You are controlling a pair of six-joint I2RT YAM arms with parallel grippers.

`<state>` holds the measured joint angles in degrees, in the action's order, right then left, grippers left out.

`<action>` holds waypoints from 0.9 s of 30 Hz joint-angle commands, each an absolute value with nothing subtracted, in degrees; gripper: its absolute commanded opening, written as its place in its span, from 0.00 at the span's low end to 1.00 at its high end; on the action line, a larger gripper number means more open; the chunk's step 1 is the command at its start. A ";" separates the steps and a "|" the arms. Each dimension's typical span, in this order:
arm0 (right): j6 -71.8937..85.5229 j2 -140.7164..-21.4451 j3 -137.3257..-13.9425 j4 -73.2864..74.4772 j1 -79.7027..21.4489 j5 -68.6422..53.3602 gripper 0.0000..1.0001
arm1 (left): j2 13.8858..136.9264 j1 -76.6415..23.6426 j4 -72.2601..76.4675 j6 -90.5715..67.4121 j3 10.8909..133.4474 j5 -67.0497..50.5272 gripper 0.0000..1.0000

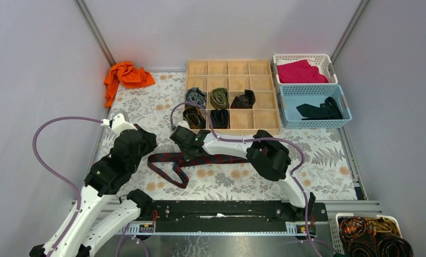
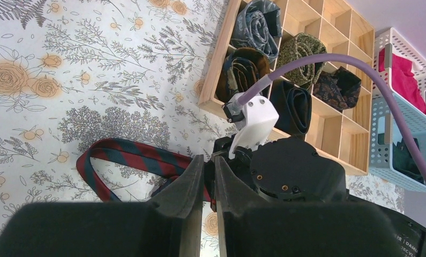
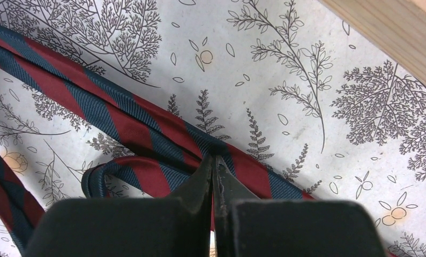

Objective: Roll the ties
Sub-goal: Flatten out the tie at the center of the board.

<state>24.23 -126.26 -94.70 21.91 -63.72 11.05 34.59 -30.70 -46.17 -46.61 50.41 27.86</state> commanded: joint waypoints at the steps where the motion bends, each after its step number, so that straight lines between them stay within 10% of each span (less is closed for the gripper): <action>1: 24.27 -127.96 -94.54 25.12 -63.92 13.39 0.00 | 34.61 -30.41 -44.09 -45.18 49.44 27.69 0.19; 27: 23.70 -101.69 -61.43 39.09 -52.54 25.71 0.10 | 36.46 -30.39 -41.50 -45.12 47.51 21.79 0.17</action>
